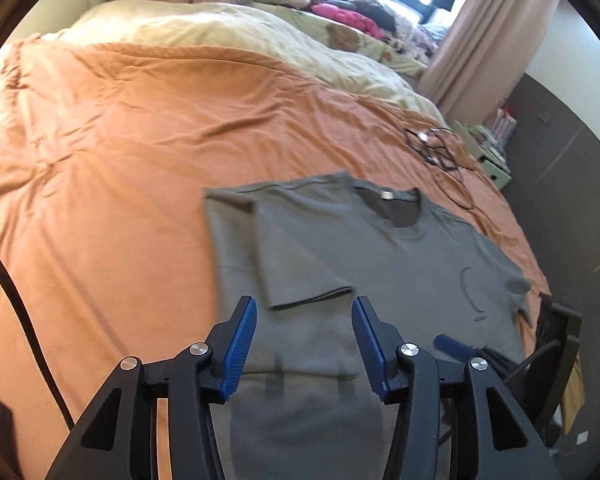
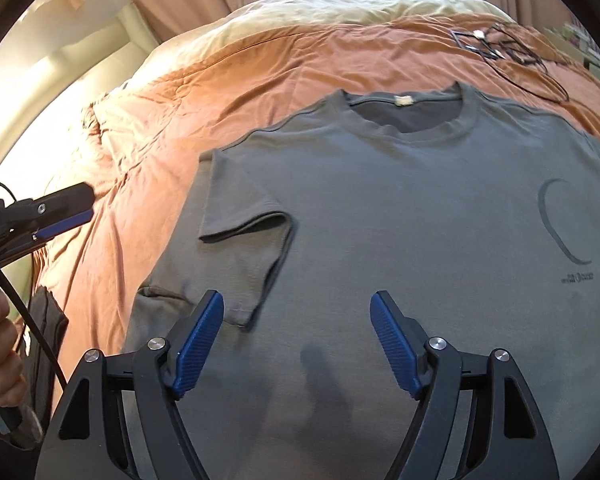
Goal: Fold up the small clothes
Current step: 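Fold the held side and sleeve inward over the shirt body, open left tool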
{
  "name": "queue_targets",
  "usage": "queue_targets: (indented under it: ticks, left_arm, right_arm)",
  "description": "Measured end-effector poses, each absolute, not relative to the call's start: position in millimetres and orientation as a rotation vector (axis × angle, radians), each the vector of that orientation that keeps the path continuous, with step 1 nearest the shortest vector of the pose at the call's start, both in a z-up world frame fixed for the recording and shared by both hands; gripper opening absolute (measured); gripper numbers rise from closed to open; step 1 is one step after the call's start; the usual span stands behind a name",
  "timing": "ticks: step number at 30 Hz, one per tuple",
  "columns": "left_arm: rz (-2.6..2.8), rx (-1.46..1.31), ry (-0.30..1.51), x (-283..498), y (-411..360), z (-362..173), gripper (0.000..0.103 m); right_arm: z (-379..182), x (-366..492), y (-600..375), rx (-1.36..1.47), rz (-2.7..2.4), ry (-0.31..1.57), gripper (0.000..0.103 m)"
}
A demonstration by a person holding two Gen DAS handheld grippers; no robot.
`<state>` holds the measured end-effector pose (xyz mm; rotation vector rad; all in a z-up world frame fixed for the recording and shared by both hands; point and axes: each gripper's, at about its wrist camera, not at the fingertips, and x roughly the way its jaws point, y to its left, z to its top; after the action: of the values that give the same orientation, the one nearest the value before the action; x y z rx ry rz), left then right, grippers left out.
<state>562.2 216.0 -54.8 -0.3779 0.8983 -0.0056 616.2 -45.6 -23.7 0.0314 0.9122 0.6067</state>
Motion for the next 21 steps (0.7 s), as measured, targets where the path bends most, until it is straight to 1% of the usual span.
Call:
queue_targets:
  ticks: [8, 14, 17, 21]
  left_arm:
    - [0.071, -0.423, 0.946, 543.2, 255.3, -82.7, 0.051]
    - [0.079, -0.434, 0.994, 541.7, 263.7, -109.6, 0.048]
    - [0.079, -0.441, 1.022, 542.4, 265.4, -123.8, 0.045]
    - [0.069, -0.436, 1.058, 543.4, 264.1, -140.4, 0.044]
  right_arm:
    - [-23.3, 628.9, -9.8, -0.067, 0.628, 0.915, 0.075]
    - [-29.9, 644.7, 27.9, -0.205, 0.624, 0.908, 0.075]
    - [-37.4, 656.8, 49.3, -0.288, 0.602, 0.912, 0.075]
    - [-50.6, 669.8, 75.0, -0.394, 0.58, 0.932, 0.075]
